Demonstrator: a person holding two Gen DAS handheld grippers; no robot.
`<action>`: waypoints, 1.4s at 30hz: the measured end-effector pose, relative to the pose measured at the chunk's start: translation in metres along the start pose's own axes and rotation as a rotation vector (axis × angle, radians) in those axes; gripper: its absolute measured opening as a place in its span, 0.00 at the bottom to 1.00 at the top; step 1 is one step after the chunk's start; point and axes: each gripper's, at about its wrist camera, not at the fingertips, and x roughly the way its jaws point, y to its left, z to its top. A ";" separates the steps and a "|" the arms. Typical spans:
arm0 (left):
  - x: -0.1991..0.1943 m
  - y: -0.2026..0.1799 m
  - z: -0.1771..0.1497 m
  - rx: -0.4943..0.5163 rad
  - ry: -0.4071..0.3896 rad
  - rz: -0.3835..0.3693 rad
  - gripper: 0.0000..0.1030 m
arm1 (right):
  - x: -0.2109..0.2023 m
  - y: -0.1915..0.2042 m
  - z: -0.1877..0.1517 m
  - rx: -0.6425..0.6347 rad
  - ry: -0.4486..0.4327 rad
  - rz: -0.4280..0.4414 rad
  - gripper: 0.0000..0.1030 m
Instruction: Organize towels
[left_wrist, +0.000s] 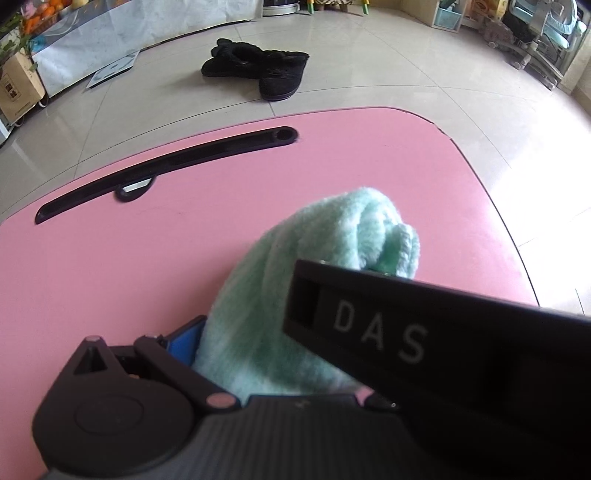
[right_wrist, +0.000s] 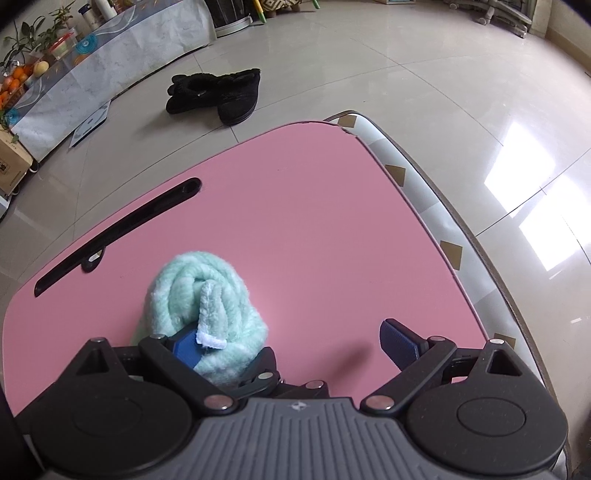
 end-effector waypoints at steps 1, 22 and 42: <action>0.000 -0.002 0.000 0.005 0.000 -0.002 1.00 | 0.000 -0.002 0.000 0.006 -0.002 -0.003 0.93; 0.010 -0.044 0.014 0.069 -0.019 -0.028 1.00 | -0.004 -0.043 0.012 0.117 -0.038 -0.042 0.93; 0.021 -0.075 0.031 0.115 -0.040 -0.047 1.00 | -0.003 -0.074 0.029 0.211 -0.073 -0.071 0.93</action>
